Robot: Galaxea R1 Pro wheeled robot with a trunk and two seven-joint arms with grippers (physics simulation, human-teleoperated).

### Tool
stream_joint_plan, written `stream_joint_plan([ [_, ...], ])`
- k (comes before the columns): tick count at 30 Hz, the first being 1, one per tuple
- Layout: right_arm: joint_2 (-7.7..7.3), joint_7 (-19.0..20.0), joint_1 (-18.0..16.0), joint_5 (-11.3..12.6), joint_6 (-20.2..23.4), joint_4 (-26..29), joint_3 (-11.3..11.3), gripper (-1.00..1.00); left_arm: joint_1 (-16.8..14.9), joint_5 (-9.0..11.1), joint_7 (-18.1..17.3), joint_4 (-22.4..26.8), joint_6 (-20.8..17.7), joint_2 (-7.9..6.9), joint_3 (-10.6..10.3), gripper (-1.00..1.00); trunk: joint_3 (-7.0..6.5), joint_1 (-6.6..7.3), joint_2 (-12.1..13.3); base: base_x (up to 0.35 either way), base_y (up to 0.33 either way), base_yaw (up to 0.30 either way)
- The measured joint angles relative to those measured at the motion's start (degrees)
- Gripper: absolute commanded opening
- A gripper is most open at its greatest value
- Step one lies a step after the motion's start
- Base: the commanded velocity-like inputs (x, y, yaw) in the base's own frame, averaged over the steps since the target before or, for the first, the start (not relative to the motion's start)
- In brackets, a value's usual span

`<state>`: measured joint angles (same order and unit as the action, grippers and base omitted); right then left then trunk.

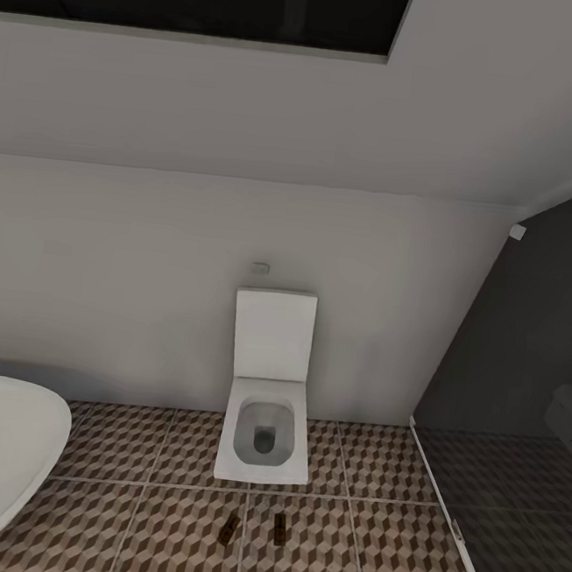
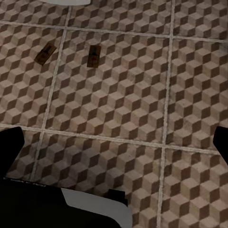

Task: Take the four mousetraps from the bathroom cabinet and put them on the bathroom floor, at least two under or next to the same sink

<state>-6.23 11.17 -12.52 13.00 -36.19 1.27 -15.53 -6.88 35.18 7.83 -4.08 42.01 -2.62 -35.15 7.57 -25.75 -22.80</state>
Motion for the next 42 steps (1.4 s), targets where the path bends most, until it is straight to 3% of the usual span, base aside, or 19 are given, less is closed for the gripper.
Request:
stream_joint_plan([
  [13,-0.08,-0.7,0.0,0.0,-0.3,0.0,0.1,1.0,0.0,0.2,0.1,0.0,0.0,0.02,0.0,1.0,0.0,0.0,0.0,0.0,0.0,0.0],
  [19,0.01,-7.2,0.0,0.1,-0.1,0.0,0.1,1.0,0.0,0.2,0.1,0.0,0.0,0.03,0.1,1.0,0.0,0.0,0.0,0.0,0.0,0.0],
  [22,0.72,-11.6,0.0,0.2,0.0,0.0,0.3,1.0,0.0,0.3,0.2,0.0,-0.1,-0.02,0.2,1.0,0.0,0.0,0.0,0.0,0.0,0.0],
  [28,4.51,-18.4,0.0,0.2,0.1,-0.2,0.2,1.0,0.0,0.3,0.3,0.1,-0.1,-0.38,0.4,1.0,0.0,0.0,0.0,0.0,0.0,0.0],
  [42,6.04,-20.0,0.0,0.2,0.1,-0.2,0.2,1.0,0.0,0.4,0.7,0.1,-0.3,-0.39,0.5,1.0,0.0,0.0,0.0,0.0,0.0,0.0],
])
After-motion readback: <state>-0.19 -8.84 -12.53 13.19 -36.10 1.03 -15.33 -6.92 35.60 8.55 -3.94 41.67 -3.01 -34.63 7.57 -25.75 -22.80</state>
